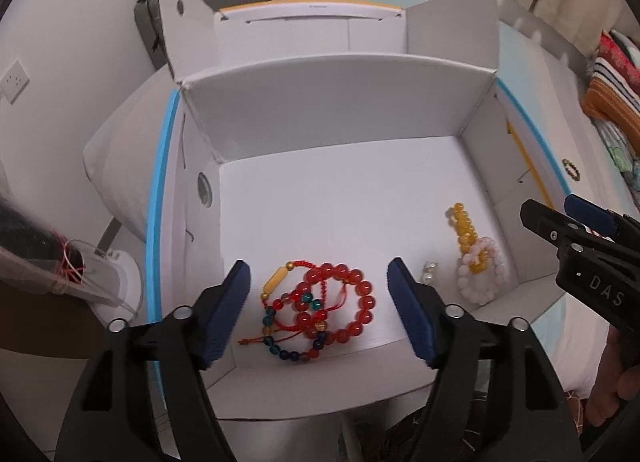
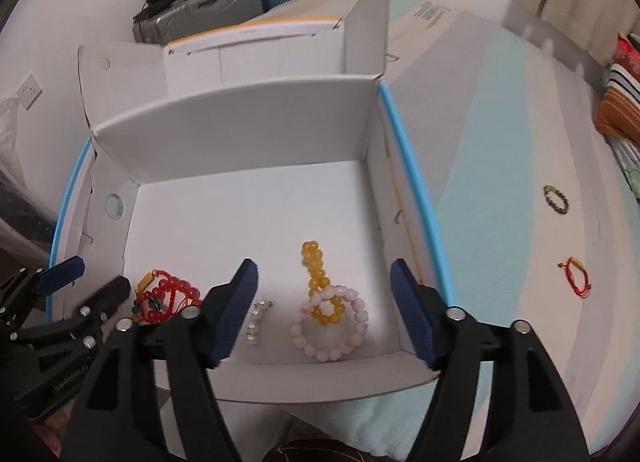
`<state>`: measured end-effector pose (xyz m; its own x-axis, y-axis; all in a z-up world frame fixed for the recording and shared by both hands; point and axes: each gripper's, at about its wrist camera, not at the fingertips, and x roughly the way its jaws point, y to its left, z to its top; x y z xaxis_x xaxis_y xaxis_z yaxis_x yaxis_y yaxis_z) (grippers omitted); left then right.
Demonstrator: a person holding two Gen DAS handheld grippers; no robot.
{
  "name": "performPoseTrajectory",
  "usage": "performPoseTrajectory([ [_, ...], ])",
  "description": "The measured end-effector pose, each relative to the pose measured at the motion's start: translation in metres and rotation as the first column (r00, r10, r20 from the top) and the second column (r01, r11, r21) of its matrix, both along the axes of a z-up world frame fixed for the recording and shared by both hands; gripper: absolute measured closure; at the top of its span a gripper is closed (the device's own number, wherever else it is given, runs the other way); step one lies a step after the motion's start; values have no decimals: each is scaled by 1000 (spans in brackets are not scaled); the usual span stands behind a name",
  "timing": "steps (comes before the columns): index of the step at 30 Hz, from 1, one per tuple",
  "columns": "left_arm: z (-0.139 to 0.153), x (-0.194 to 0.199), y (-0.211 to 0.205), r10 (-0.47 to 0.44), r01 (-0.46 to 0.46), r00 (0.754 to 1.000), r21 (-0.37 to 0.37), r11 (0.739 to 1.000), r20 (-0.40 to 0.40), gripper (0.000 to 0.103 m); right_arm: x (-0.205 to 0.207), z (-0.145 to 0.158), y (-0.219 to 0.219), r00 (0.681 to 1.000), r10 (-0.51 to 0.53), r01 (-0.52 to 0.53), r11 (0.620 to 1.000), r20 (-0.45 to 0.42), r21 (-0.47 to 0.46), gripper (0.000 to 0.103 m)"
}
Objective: Organize jewelry
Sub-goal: 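Open both tools to drop the bracelets into the box, then move both tools back toward the wooden and red cord bracelets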
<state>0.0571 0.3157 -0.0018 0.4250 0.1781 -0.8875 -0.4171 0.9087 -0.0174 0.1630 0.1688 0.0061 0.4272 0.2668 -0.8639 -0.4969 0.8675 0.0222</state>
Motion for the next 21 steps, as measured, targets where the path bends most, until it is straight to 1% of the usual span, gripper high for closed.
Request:
performPoseTrajectory([
  [1,2,0,-2,-2,2,1000,-1,1000,7,30,-1,2,-2,1000,-3,3,1000,5,5,33],
  [3,6,0,-8,-14,14,1000,6,1000,22,22,-1,7,-9,1000,-12,12,1000,18,11,29],
  [8,13,3,-26,-30,29,998,10,1000,48,11,-3,18,-32,998,-45,44,999,49,30,17],
  [12,18,8,-44,-61,61,996,10,998,59,8,-2,24,-50,996,-75,73,997,58,39,9],
  [14,20,11,-52,-68,68,996,9,998,63,6,-2,27,-61,994,-91,88,995,62,48,8],
  [21,25,23,-87,-126,125,990,22,992,63,6,-1,37,-109,985,-152,148,987,85,58,8],
])
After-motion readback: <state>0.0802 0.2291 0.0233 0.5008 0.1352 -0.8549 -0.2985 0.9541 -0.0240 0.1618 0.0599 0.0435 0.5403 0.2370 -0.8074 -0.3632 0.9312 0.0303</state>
